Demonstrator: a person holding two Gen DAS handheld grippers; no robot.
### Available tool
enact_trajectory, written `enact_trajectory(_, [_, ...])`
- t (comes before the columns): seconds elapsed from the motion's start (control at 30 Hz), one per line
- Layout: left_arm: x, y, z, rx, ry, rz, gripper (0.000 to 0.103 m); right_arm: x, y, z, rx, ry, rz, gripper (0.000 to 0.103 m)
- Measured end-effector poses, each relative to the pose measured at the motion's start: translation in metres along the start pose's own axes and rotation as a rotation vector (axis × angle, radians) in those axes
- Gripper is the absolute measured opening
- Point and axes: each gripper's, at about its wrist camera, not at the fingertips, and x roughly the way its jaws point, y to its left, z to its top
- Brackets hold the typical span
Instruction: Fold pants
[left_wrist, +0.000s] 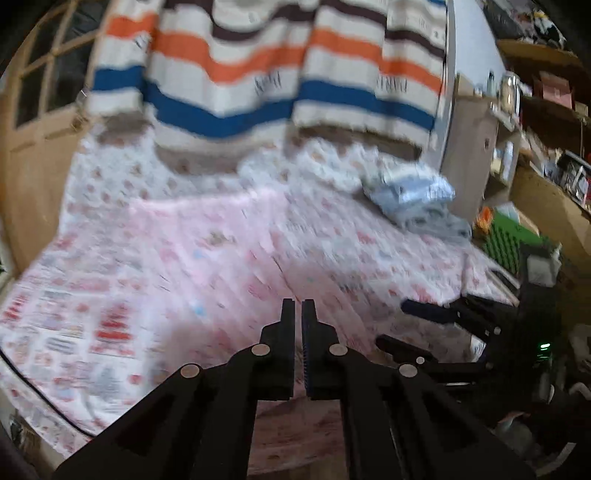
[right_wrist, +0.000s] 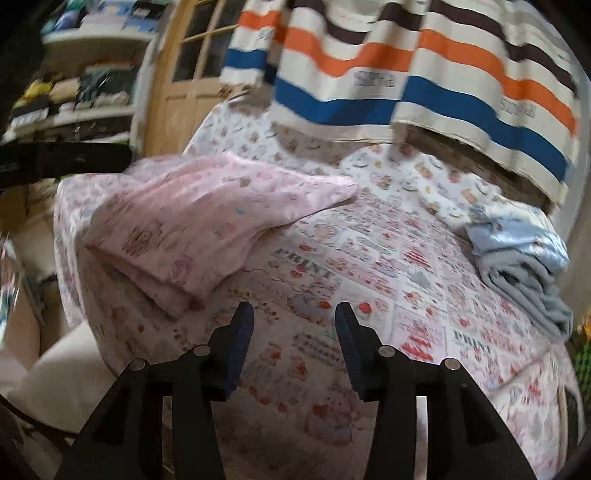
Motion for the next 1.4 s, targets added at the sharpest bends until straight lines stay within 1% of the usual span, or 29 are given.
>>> enact_trajectory(0.07, [0.015, 0.002, -0.005, -0.008, 0.055, 0.014, 0.003, 0.005, 0.003, 0.002, -0.033, 0.018, 0.033, 0.047])
enact_trajectory(0.13, [0.028, 0.008, -0.008, -0.036, 0.095, 0.017, 0.002, 0.008, 0.007, 0.004, -0.073, 0.012, 0.032, 0.047])
enact_trajectory(0.3, [0.035, 0.015, -0.008, -0.057, 0.094, 0.021, 0.002, 0.019, 0.016, 0.015, -0.141, 0.015, 0.068, 0.047])
enact_trajectory(0.43, [0.041, 0.018, -0.006, -0.063, 0.104, 0.017, 0.002, 0.023, 0.029, 0.022, -0.243, 0.012, 0.070, 0.047])
enact_trajectory(0.53, [0.051, 0.025, -0.004, -0.093, 0.130, 0.010, 0.002, 0.020, 0.045, 0.022, -0.413, -0.008, 0.035, 0.047])
enact_trajectory(0.57, [0.052, 0.028, -0.004, -0.103, 0.130, -0.004, 0.002, 0.019, 0.048, 0.022, -0.452, -0.012, 0.030, 0.047])
enact_trajectory(0.7, [0.052, 0.031, -0.001, -0.112, 0.133, -0.020, 0.002, 0.020, 0.062, 0.022, -0.647, -0.037, 0.015, 0.047])
enact_trajectory(0.87, [0.035, 0.034, -0.003, -0.117, 0.086, -0.044, 0.002, 0.021, 0.082, 0.017, -0.864, -0.087, 0.006, 0.047])
enact_trajectory(0.97, [0.022, 0.037, -0.005, -0.110, 0.066, -0.030, 0.002, 0.020, 0.094, 0.013, -0.979, -0.111, -0.009, 0.047])
enact_trajectory(1.1, [-0.002, 0.048, -0.011, -0.096, 0.033, 0.012, 0.002, 0.020, 0.102, 0.009, -1.060, -0.120, -0.021, 0.047])
enact_trajectory(1.17, [-0.014, 0.051, -0.016, -0.078, 0.013, 0.043, 0.002, 0.020, 0.104, 0.009, -1.058, -0.126, -0.010, 0.047])
enact_trajectory(1.27, [-0.026, 0.054, -0.022, -0.053, 0.001, 0.063, 0.002, 0.022, 0.107, 0.013, -1.019, -0.135, 0.010, 0.046])
enact_trajectory(1.3, [-0.029, 0.056, -0.023, -0.051, -0.003, 0.071, 0.002, 0.022, 0.109, 0.013, -1.020, -0.138, 0.016, 0.040])
enact_trajectory(1.33, [-0.032, 0.057, -0.024, -0.056, -0.008, 0.079, 0.002, 0.022, 0.111, 0.012, -1.022, -0.144, 0.025, 0.031])
enact_trajectory(1.4, [-0.038, 0.062, -0.026, -0.069, -0.025, 0.088, 0.002, 0.020, 0.115, 0.012, -0.998, -0.166, 0.038, 0.022])
